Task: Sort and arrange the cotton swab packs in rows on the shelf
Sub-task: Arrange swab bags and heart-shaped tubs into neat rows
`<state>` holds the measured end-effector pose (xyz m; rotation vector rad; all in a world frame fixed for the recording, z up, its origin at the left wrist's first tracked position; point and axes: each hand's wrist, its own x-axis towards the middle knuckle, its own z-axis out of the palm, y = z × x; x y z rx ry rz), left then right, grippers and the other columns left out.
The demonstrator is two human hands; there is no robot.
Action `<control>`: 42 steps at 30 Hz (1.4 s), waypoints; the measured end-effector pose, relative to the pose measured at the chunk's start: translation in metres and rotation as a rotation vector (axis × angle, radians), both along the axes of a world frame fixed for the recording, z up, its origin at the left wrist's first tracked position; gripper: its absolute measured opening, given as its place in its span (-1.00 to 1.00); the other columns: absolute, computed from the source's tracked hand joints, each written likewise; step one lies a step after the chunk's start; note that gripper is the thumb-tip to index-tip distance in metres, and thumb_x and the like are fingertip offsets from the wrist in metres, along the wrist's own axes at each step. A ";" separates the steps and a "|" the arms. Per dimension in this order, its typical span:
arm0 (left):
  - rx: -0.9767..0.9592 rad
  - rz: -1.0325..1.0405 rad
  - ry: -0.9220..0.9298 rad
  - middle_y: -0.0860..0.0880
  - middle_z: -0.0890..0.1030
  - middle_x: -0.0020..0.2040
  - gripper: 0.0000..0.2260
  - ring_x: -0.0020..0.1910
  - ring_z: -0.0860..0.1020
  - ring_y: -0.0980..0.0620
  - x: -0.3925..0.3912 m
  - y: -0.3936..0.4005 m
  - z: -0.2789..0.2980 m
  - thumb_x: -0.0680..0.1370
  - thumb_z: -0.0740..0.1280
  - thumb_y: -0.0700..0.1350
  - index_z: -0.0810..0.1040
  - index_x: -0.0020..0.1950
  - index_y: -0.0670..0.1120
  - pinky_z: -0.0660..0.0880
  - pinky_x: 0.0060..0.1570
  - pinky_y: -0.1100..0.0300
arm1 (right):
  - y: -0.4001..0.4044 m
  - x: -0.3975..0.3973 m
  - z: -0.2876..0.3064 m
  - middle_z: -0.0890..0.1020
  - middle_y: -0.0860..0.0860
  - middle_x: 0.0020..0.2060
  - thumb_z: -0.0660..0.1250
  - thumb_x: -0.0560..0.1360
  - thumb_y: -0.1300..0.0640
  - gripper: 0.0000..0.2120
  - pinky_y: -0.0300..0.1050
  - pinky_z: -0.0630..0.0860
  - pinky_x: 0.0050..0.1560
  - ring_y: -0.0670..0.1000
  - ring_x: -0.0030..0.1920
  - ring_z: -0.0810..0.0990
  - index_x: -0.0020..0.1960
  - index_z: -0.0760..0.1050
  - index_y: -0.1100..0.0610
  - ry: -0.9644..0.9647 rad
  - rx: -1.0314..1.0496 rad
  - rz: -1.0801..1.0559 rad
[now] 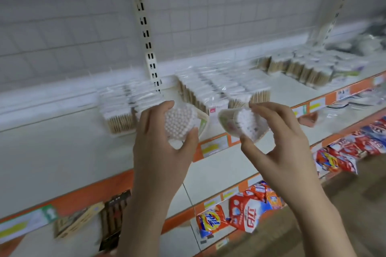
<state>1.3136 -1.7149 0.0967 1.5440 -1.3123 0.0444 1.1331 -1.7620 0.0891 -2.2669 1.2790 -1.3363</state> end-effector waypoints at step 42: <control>0.109 0.195 -0.082 0.01 0.47 0.17 -0.52 0.03 0.47 0.12 -0.241 -0.325 -0.010 0.39 0.47 -0.07 0.46 0.28 -0.05 0.40 -0.06 0.29 | -0.399 -0.216 -0.004 0.49 0.09 0.18 0.42 0.38 0.19 -0.53 -0.30 0.23 0.15 0.11 0.20 0.43 0.27 0.46 0.20 0.245 -0.007 0.267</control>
